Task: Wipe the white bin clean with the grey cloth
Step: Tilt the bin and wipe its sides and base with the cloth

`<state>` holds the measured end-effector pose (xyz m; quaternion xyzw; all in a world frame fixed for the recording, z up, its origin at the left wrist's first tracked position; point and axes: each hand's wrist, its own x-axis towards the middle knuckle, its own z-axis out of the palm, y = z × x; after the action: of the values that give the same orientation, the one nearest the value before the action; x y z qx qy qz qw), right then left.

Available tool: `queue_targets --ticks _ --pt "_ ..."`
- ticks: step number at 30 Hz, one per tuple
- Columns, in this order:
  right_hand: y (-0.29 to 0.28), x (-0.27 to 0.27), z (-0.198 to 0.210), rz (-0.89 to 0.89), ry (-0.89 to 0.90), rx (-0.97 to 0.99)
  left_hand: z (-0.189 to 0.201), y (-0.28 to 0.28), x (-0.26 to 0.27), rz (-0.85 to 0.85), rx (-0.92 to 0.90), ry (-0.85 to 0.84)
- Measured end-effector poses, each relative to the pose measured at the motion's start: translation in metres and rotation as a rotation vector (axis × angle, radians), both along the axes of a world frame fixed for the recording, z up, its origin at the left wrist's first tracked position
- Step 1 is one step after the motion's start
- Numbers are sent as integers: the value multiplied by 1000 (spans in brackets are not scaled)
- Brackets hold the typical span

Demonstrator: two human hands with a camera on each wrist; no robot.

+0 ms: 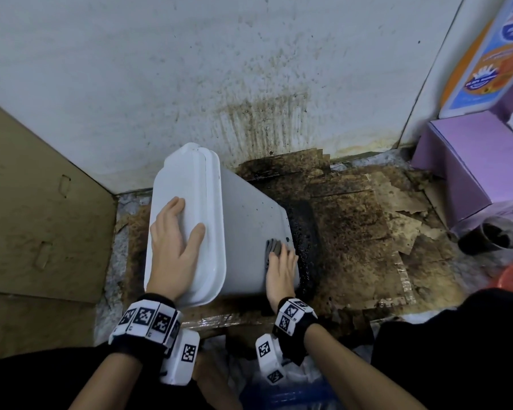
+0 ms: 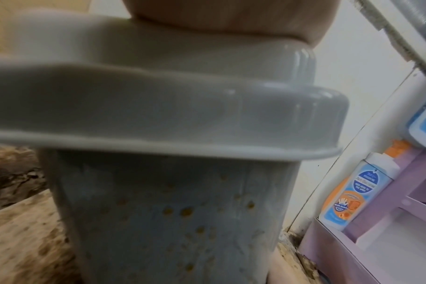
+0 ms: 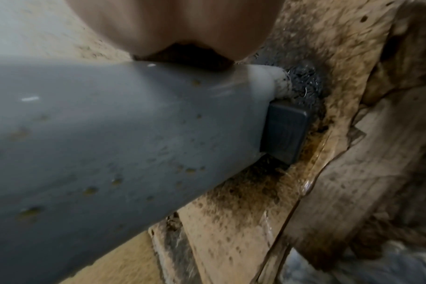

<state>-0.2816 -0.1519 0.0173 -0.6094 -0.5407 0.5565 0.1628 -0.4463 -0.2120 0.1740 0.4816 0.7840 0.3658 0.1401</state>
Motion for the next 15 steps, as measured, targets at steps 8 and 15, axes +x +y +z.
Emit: queue_targets --ticks 8,15 --pt "5 -3 4 -74 -34 41 -3 -1 -5 7 7 1" --pt "-23 -29 59 -19 109 181 -7 -4 -16 13 -8 6"
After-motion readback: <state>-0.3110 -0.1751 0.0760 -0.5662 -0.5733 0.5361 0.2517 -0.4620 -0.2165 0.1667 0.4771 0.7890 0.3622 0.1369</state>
